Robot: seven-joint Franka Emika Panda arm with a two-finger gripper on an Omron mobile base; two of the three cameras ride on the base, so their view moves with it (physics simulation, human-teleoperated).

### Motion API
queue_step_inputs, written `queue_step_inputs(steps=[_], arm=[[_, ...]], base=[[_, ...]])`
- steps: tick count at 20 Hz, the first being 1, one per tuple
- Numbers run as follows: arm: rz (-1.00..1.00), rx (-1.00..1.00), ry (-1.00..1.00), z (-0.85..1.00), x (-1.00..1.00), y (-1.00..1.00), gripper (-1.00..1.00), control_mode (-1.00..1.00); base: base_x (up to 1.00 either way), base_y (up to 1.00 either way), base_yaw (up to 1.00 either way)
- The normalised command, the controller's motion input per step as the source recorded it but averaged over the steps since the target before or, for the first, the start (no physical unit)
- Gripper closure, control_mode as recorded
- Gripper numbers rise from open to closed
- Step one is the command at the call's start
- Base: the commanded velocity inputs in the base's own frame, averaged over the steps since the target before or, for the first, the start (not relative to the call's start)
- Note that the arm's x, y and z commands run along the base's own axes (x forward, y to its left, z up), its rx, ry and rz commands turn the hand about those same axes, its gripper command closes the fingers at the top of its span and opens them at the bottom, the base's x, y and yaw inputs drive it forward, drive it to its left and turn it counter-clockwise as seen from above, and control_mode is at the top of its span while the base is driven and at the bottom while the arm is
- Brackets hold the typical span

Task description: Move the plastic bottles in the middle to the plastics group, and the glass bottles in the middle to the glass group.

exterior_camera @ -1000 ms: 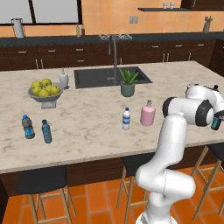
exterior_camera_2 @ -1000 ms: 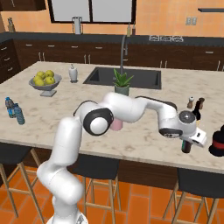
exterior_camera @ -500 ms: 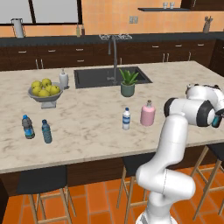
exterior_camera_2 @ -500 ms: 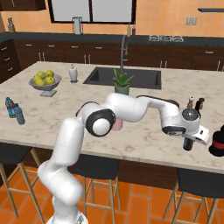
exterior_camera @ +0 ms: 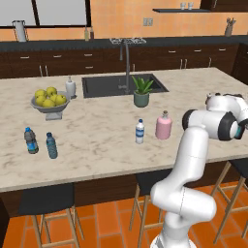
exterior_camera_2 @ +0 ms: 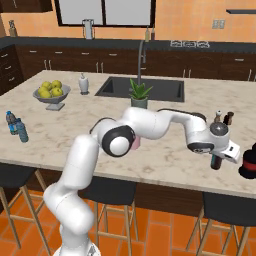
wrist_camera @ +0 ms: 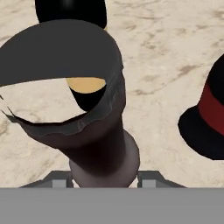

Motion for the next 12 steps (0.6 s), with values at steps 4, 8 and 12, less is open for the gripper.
queue_step_inputs(steps=[4, 8, 12], arm=[[0.00, 0.00, 0.00, 0.00, 0.00, 0.00, 1.00, -1.00], [0.00, 0.00, 0.00, 0.00, 0.00, 0.00, -1.00, -1.00], [0.00, 0.00, 0.00, 0.00, 0.00, 0.00, -1.00, -1.00]], base=[[0.00, 0.00, 0.00], [0.00, 0.00, 0.00], [0.00, 0.00, 0.00]])
